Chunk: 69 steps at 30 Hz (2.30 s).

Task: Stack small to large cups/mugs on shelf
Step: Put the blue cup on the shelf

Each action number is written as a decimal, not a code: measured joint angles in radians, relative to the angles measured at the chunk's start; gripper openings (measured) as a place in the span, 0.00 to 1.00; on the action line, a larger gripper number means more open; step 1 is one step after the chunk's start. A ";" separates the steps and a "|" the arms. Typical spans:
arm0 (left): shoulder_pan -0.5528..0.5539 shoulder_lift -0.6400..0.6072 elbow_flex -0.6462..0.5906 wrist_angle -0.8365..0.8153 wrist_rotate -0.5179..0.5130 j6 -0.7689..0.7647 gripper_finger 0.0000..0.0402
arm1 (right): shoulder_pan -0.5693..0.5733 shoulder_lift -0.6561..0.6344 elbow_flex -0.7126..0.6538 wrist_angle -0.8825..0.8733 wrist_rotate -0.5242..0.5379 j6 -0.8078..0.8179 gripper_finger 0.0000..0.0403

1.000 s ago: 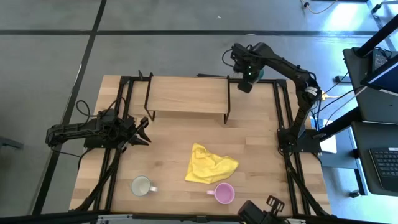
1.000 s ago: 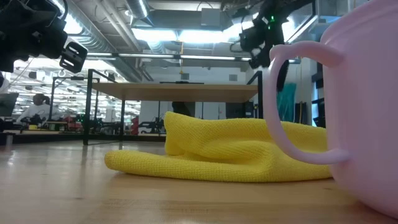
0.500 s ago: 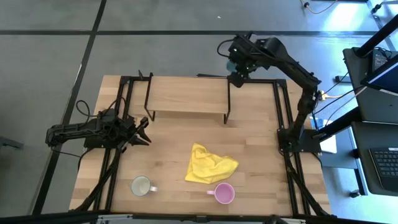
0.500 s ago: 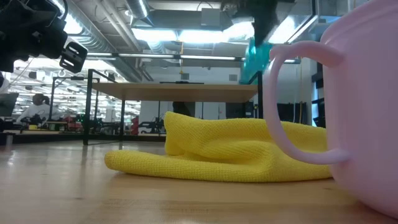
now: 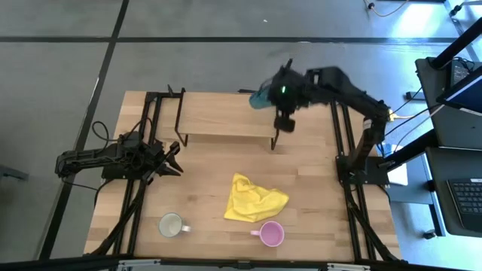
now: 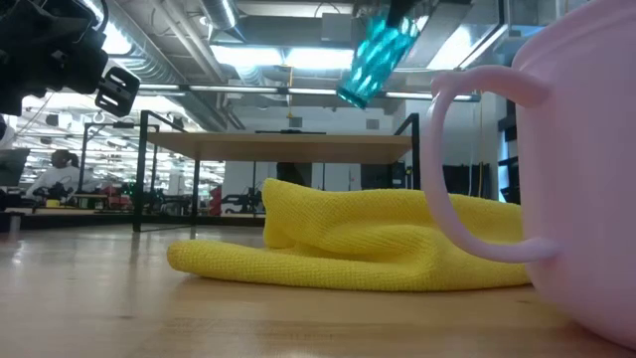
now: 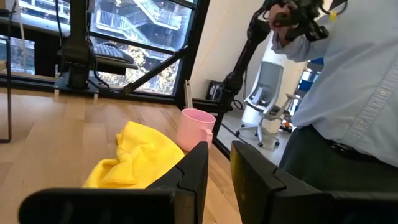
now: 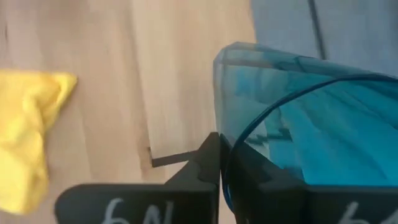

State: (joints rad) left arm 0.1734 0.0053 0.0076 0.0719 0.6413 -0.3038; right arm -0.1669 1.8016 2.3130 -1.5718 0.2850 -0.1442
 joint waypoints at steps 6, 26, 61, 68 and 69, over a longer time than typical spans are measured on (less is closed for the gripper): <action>0.000 0.000 0.000 0.000 -0.001 0.000 0.16 | 0.116 0.001 -0.008 0.001 0.025 -0.096 0.04; 0.000 0.000 0.000 0.000 -0.001 0.000 0.16 | -0.079 0.001 -0.063 0.001 -0.091 0.056 0.05; 0.000 0.000 0.000 0.000 -0.001 0.000 0.16 | -0.126 0.021 -0.063 0.001 -0.226 0.084 0.05; 0.000 0.000 0.000 0.093 -0.272 -0.079 0.16 | -0.125 0.021 -0.063 0.001 -0.226 0.104 0.05; 0.000 0.000 0.000 0.122 -0.295 -0.103 0.16 | -0.125 0.021 -0.063 0.001 -0.226 0.110 0.05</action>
State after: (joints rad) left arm 0.1738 0.0051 0.0074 0.1938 0.3463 -0.4064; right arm -0.2920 1.8226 2.2505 -1.5707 0.0586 -0.0343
